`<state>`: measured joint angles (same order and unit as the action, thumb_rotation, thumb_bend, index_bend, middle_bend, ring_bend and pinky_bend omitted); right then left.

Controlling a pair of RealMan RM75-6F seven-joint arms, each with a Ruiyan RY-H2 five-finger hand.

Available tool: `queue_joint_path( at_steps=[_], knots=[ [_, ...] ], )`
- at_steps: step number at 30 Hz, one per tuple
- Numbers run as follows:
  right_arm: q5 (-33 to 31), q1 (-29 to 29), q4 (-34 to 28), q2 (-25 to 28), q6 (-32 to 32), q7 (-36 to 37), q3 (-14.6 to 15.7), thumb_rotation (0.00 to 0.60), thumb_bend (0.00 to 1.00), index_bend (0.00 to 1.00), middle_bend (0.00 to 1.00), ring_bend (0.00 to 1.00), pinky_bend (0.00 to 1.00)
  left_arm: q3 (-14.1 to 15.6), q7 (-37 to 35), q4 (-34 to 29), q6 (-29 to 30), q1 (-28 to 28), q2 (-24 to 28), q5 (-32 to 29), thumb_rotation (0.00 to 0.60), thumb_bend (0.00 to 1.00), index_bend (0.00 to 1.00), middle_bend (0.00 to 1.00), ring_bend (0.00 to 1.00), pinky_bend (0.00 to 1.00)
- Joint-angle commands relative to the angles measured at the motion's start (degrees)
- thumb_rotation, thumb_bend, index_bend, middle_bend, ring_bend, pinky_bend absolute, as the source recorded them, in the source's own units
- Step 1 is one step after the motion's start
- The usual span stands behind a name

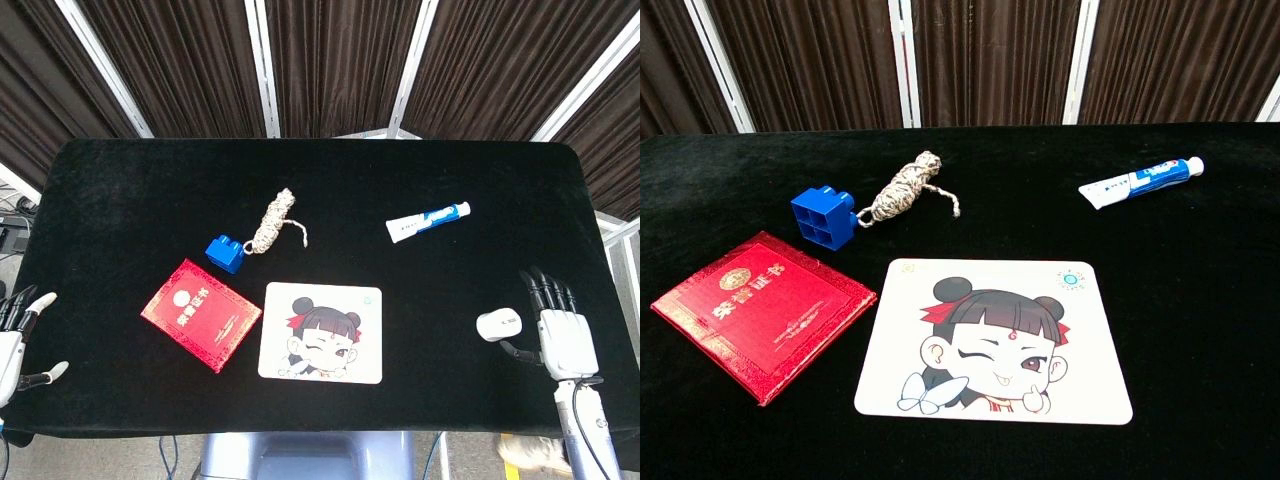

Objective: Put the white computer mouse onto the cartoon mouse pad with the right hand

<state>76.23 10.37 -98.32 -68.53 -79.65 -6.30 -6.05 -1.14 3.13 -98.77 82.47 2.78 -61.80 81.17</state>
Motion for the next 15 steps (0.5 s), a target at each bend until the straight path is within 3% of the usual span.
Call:
queue_joint_path(
  at_steps=[1,15],
  knots=[
    [-0.04,0.04,-0.03,0.04,0.13,-0.03,-0.08,0.600,0.06,0.00,0.00,0.00,0.00,-0.02,-0.08,-0.02,-0.09,0.02,-0.01,-0.10,0.600,0.12,0.13,0.00,0.00,0.00],
    [-1.40,1.27,0.77,0.07,3.13,-2.78,-0.20,0.600,0.08,0.00,0.00,0.00,0.00,-0.06,-0.06,0.10,-0.25,0.12,-0.03,-0.15,0.600,0.12,0.13,0.00,0.00,0.00]
  ],
)
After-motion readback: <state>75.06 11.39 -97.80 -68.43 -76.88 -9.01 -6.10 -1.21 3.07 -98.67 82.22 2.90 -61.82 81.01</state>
